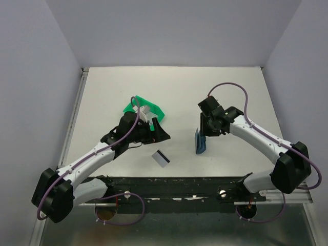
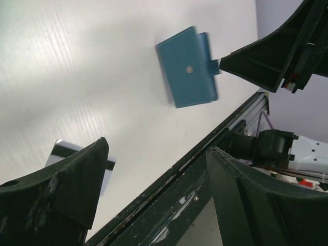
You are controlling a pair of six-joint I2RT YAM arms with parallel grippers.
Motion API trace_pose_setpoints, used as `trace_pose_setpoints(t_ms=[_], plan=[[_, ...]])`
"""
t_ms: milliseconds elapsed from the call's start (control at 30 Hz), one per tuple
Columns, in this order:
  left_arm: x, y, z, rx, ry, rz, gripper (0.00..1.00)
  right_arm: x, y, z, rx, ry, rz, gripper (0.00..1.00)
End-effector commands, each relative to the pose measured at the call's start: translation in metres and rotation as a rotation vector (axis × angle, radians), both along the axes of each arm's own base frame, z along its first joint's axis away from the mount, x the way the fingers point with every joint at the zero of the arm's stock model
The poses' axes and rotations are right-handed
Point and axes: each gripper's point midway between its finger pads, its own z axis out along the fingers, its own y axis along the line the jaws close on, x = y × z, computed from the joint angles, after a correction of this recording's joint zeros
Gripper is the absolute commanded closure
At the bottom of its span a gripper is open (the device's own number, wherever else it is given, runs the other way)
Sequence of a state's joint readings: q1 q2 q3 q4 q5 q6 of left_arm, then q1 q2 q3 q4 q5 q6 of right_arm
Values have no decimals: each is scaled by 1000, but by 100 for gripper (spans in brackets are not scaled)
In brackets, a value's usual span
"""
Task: Put the credit cards into the card holder
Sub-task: Place the card holder at the center of the board, then move the credit card to the corner of the board.
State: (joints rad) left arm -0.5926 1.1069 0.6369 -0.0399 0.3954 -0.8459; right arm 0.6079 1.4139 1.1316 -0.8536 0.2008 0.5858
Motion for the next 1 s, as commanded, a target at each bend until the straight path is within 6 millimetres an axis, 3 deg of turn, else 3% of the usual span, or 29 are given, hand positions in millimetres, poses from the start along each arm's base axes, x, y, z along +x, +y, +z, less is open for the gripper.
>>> trace_pose_setpoints(t_ms=[0,67,133,267,333,467,600,733,833,967], plan=[[-17,28,-29,115,51,53,11,-9,-10,-2,11,-27,-17,46],[-25,34,-38,131,75,61,11,-12,-22,0,-36,-35,-35,38],[-32,38,-48,146,106,66,11,-14,-31,3,-71,-43,-40,37],[-43,48,-65,181,161,86,11,-21,-25,16,18,-90,-14,37],[-47,54,-74,214,187,101,11,-24,-3,25,161,-143,65,42],[-56,60,-85,248,234,123,13,-44,63,36,512,-121,311,46],[-60,64,-99,269,261,155,26,-57,102,26,694,-24,442,54],[-45,65,-100,274,200,201,39,-54,107,9,688,14,437,57],[-23,61,-90,294,115,217,48,-57,109,5,703,28,445,57],[2,52,-94,351,78,205,59,-61,99,-2,668,19,412,57]])
